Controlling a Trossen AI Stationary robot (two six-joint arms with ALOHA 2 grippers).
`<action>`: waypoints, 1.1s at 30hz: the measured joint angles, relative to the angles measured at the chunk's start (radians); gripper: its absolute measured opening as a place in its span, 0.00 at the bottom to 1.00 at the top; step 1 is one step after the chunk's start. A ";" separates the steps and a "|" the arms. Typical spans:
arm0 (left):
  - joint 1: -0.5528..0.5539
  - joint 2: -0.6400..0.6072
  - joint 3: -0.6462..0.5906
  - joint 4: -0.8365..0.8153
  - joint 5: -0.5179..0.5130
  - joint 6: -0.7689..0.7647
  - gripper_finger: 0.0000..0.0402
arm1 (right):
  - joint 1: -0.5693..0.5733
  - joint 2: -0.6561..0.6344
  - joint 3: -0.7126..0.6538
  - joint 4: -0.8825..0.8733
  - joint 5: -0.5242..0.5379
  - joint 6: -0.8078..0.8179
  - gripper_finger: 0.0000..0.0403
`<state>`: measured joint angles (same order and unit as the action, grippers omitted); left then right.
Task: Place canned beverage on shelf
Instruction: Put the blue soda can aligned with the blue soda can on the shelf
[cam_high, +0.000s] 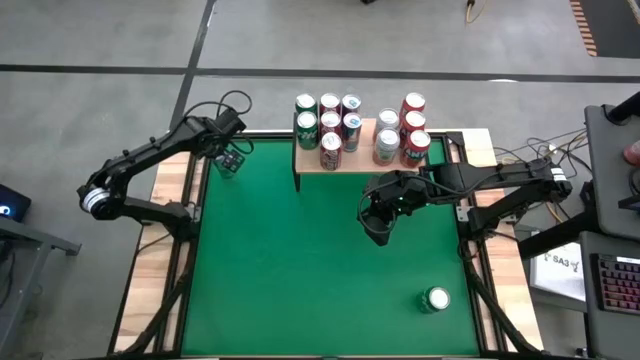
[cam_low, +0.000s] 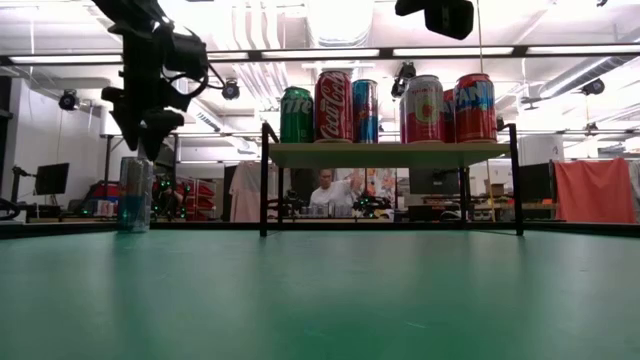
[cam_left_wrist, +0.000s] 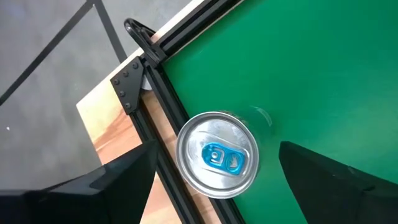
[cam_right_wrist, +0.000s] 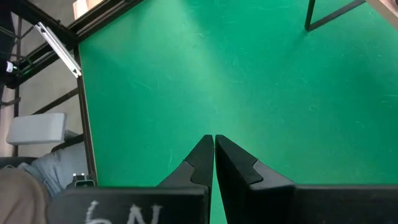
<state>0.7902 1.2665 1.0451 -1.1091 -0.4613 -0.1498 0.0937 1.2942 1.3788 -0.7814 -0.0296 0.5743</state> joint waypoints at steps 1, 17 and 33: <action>0.000 0.001 0.000 0.000 0.000 -0.001 0.80 | 0.000 0.000 0.000 0.000 0.000 0.000 0.02; 0.018 0.002 -0.095 0.072 0.005 -0.033 0.80 | 0.000 0.000 0.000 -0.001 0.000 -0.001 0.02; 0.018 -0.008 -0.128 0.094 0.031 -0.079 0.57 | 0.000 0.000 0.000 0.000 0.003 -0.018 0.02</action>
<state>0.8082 1.2581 0.9173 -1.0148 -0.4301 -0.2283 0.0937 1.2942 1.3788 -0.7815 -0.0262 0.5568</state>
